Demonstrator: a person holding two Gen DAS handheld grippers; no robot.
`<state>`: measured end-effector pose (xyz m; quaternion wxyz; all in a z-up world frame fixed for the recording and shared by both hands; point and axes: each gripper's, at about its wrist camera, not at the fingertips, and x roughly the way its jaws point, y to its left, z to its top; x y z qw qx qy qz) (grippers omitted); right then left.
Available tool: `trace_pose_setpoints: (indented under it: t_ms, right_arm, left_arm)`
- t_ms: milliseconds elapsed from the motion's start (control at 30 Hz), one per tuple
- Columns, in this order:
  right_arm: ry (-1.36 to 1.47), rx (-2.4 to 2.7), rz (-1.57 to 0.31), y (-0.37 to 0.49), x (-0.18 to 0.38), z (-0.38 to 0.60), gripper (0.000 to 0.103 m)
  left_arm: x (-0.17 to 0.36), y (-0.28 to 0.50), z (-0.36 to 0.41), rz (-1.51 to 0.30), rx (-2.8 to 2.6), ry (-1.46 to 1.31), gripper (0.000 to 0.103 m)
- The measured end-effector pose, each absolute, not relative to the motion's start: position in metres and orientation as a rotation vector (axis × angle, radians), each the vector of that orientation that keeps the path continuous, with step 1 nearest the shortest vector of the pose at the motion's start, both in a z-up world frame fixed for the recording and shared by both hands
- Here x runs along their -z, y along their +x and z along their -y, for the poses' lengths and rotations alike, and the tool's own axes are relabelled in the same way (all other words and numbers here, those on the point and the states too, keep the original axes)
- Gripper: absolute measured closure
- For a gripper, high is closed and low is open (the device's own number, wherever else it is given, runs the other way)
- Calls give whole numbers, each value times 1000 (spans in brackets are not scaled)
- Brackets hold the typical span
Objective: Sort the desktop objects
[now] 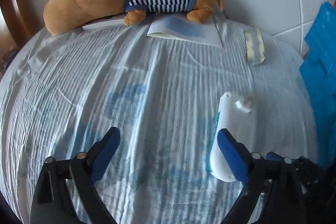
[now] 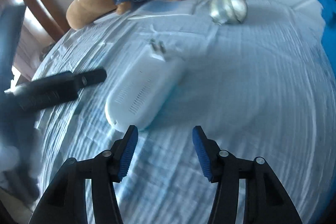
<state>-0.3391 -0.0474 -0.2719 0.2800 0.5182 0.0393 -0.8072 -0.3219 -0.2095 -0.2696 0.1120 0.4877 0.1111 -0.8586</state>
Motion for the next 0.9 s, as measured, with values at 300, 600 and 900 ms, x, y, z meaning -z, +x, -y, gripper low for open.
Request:
trace_pose_setpoints:
  t_ms: [300, 600, 900]
  right_arm:
    - [1477, 2358, -60, -337, 269, -18, 41]
    - [1469, 2430, -22, -343, 270, -45, 19]
    - [1408, 2464, -45, -374, 269, -33, 8]
  left_arm:
    - [293, -350, 140, -109, 2608, 1592, 0]
    - [319, -360, 122, -44, 2593, 1616, 24]
    - [294, -347, 175, -213, 2582, 1533, 37]
